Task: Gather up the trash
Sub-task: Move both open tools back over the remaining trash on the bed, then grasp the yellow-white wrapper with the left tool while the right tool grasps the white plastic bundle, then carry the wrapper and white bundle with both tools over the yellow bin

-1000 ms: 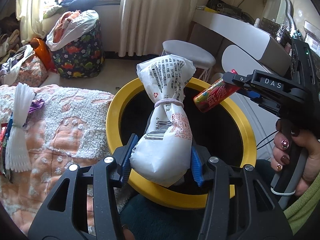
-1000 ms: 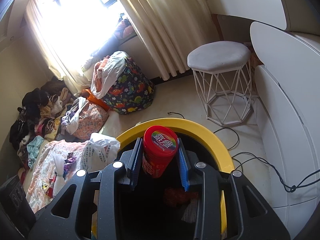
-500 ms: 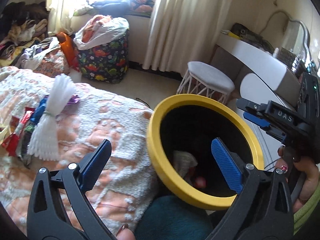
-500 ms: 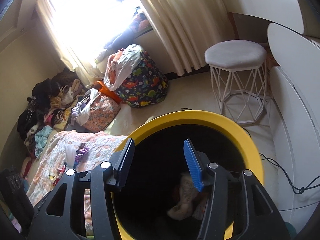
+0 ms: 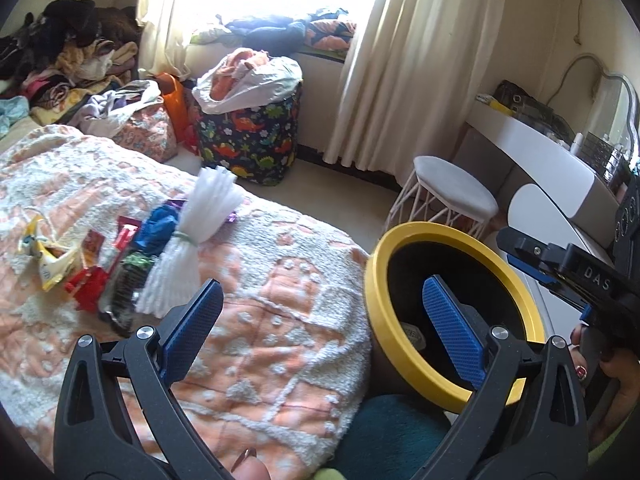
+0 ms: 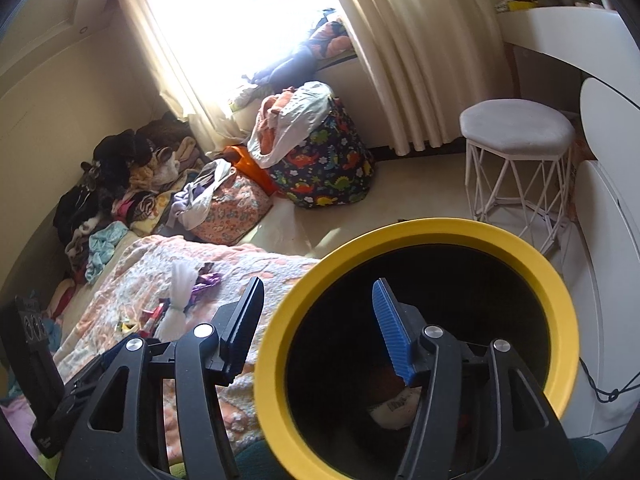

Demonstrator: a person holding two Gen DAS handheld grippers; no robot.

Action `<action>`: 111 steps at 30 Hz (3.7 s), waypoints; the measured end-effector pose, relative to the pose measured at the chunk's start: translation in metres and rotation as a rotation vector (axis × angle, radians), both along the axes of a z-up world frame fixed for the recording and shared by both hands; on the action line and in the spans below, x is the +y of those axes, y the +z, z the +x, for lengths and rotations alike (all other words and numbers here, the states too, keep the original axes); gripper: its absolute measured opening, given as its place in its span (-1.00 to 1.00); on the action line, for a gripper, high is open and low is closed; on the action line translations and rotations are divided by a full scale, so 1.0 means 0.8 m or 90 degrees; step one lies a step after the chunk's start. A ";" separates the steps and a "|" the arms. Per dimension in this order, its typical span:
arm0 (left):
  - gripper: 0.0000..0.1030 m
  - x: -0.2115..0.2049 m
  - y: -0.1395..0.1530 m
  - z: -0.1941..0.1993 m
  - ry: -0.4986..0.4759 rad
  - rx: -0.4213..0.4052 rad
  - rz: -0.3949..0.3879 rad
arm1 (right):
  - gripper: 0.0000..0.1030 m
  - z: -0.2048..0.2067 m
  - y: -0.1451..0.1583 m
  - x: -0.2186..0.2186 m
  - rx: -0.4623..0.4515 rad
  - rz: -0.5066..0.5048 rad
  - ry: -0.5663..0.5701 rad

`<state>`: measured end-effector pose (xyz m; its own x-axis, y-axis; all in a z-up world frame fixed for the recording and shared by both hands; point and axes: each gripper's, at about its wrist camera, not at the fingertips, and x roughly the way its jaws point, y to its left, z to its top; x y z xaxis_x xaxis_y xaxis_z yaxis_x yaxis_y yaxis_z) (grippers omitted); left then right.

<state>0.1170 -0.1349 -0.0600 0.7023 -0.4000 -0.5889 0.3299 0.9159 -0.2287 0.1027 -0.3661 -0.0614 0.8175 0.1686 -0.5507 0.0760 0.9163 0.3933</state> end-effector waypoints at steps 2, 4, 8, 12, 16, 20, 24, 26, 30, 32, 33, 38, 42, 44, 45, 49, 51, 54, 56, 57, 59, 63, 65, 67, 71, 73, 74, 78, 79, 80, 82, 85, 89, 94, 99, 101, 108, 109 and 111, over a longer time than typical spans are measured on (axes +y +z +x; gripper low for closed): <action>0.78 0.015 0.003 0.002 0.020 -0.007 0.004 | 0.08 0.001 0.001 0.011 -0.001 -0.004 0.014; 0.78 0.031 0.005 0.004 0.038 -0.014 0.009 | 0.08 0.002 0.002 0.023 -0.002 -0.006 0.029; 0.78 0.062 0.007 0.009 0.075 -0.019 0.010 | 0.10 0.007 0.003 0.051 0.003 -0.008 0.062; 0.78 0.090 0.004 0.015 0.109 -0.014 0.002 | 0.11 0.012 0.004 0.083 0.008 -0.019 0.098; 0.78 0.115 0.004 0.018 0.139 -0.012 -0.010 | 0.12 0.017 0.005 0.115 0.013 -0.032 0.133; 0.78 0.140 0.002 0.023 0.168 -0.011 -0.020 | 0.12 0.022 0.003 0.145 0.016 -0.046 0.166; 0.78 0.164 -0.002 0.028 0.199 -0.003 -0.035 | 0.12 0.029 -0.001 0.174 0.022 -0.060 0.196; 0.78 0.175 -0.004 0.029 0.214 0.000 -0.043 | 0.13 0.034 -0.003 0.187 0.027 -0.065 0.207; 0.78 0.199 -0.011 0.032 0.241 0.011 -0.065 | 0.13 0.045 -0.010 0.209 0.038 -0.063 0.228; 0.78 0.213 -0.016 0.033 0.254 0.016 -0.076 | 0.13 0.049 -0.014 0.220 0.044 -0.064 0.237; 0.78 0.218 -0.018 0.034 0.260 0.019 -0.081 | 0.13 0.051 -0.016 0.226 0.047 -0.065 0.241; 0.78 0.241 -0.029 0.037 0.292 0.030 -0.099 | 0.13 0.066 -0.029 0.248 0.064 -0.066 0.259; 0.78 0.259 -0.039 0.041 0.316 0.040 -0.119 | 0.12 0.083 -0.039 0.262 0.080 -0.072 0.266; 0.78 0.265 -0.043 0.043 0.325 0.044 -0.127 | 0.12 0.093 -0.045 0.267 0.088 -0.068 0.268; 0.78 0.268 -0.046 0.043 0.330 0.045 -0.129 | 0.12 0.097 -0.048 0.269 0.093 -0.066 0.269; 0.69 0.281 -0.058 0.049 0.349 0.063 -0.158 | 0.12 0.114 -0.063 0.273 0.120 -0.044 0.265; 0.64 0.284 -0.064 0.053 0.353 0.078 -0.177 | 0.12 0.121 -0.070 0.273 0.134 -0.032 0.263; 0.50 0.288 -0.072 0.058 0.355 0.091 -0.203 | 0.09 0.130 -0.077 0.270 0.149 -0.011 0.259; 0.42 0.288 -0.074 0.062 0.353 0.096 -0.220 | 0.01 0.136 -0.081 0.270 0.157 0.002 0.261; 0.41 0.288 -0.075 0.064 0.353 0.097 -0.225 | -0.06 0.138 -0.083 0.271 0.160 0.007 0.266; 0.32 0.288 -0.076 0.069 0.352 0.101 -0.236 | -0.21 0.139 -0.086 0.273 0.165 0.013 0.274; 0.18 0.289 -0.082 0.080 0.355 0.117 -0.253 | -0.65 0.137 -0.088 0.271 0.166 0.020 0.279; 0.05 0.289 -0.083 0.083 0.358 0.120 -0.255 | -0.73 0.131 -0.089 0.265 0.165 0.024 0.273; -0.09 0.289 -0.086 0.084 0.359 0.125 -0.251 | -0.78 0.124 -0.091 0.258 0.164 0.024 0.265; -0.36 0.287 -0.088 0.083 0.357 0.129 -0.240 | -0.80 0.110 -0.092 0.247 0.160 0.019 0.257; -0.45 0.284 -0.087 0.082 0.349 0.128 -0.234 | -0.80 0.103 -0.091 0.243 0.156 0.011 0.259; -0.47 0.282 -0.088 0.080 0.346 0.128 -0.229 | -0.80 0.099 -0.090 0.242 0.156 0.009 0.261; -0.58 0.279 -0.086 0.079 0.336 0.131 -0.223 | -0.80 0.087 -0.084 0.236 0.146 0.005 0.263; -0.60 0.279 -0.086 0.077 0.332 0.131 -0.227 | -0.80 0.085 -0.082 0.235 0.142 0.001 0.266; -0.61 0.281 -0.085 0.074 0.328 0.129 -0.233 | -0.80 0.082 -0.080 0.234 0.139 -0.002 0.268; -0.63 0.280 -0.083 0.068 0.320 0.127 -0.232 | -0.80 0.076 -0.076 0.232 0.132 -0.008 0.275; -0.63 0.280 -0.080 0.061 0.315 0.129 -0.232 | -0.80 0.068 -0.072 0.229 0.125 -0.019 0.283; -0.66 0.277 -0.068 0.052 0.306 0.113 -0.219 | -0.80 0.060 -0.068 0.224 0.118 -0.028 0.288; -0.67 0.267 -0.055 0.044 0.282 0.105 -0.199 | -0.80 0.048 -0.062 0.220 0.111 -0.037 0.292; -0.67 0.251 -0.047 0.033 0.250 0.103 -0.182 | -0.80 0.037 -0.058 0.207 0.106 -0.041 0.285; -0.67 0.243 -0.044 0.030 0.235 0.105 -0.170 | -0.80 0.034 -0.055 0.202 0.103 -0.043 0.281; -0.67 0.215 -0.035 0.021 0.197 0.103 -0.155 | -0.80 0.025 -0.044 0.185 0.090 -0.052 0.267; -0.67 0.211 -0.032 0.020 0.190 0.100 -0.152 | -0.80 0.024 -0.041 0.183 0.087 -0.053 0.266; -0.67 0.201 -0.028 0.019 0.177 0.093 -0.143 | -0.80 0.021 -0.037 0.179 0.081 -0.055 0.264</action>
<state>0.1320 0.0258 -0.0822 0.7172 -0.3369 -0.6100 0.0251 0.8873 -0.4606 0.1197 -0.2231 -0.0907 0.6155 0.4170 -0.6688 -0.2627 0.9086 0.3248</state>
